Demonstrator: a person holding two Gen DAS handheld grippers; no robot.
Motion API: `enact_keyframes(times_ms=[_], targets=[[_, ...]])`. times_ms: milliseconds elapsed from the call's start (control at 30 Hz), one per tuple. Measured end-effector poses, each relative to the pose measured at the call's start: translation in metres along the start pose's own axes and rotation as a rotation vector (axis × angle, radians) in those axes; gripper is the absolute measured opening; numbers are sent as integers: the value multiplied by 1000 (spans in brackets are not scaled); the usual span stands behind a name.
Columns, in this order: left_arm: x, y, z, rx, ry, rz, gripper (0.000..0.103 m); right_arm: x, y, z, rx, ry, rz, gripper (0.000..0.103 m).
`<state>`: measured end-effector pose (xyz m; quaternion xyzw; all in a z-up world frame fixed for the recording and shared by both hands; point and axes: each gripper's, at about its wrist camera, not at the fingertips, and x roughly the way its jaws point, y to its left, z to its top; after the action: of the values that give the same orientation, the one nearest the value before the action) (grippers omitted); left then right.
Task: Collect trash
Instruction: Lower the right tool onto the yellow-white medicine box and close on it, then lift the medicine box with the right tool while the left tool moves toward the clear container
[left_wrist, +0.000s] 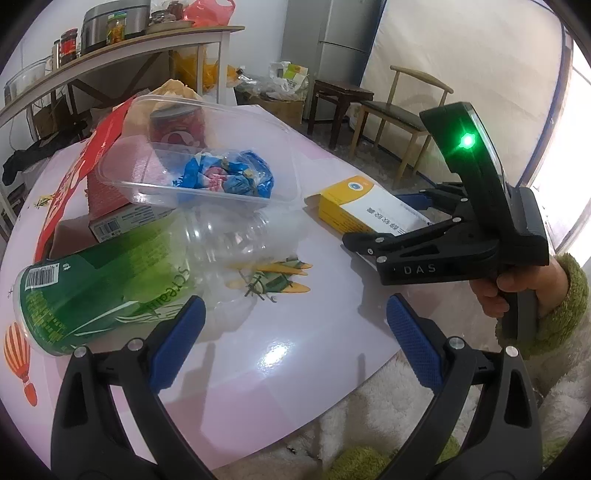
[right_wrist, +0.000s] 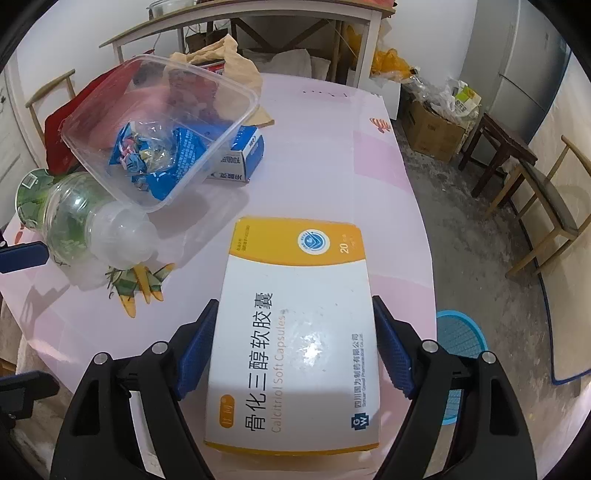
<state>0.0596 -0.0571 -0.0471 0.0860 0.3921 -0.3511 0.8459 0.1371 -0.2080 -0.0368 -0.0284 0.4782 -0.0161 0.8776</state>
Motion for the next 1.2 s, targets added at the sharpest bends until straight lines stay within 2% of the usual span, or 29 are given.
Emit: enact_keyframes(times_ms=[33,467,633,933,1200], targets=[[0,-1,0,5,-2,1,94,0,-1,0,2,1,1,70],[-4,-6,3,36,-3,4,94,-10,-10,-9,53,9,51,69],[-21,-4,11,34,-53,-8,94,-11,-10,-10,60,5,48,69],[-72,30,57,-3,-222,21,94,-8,-11,-10,71,-5,63,69],[-93,74,109,-71,-289,24,94,-6,-15,-10,90,-10,75,69]])
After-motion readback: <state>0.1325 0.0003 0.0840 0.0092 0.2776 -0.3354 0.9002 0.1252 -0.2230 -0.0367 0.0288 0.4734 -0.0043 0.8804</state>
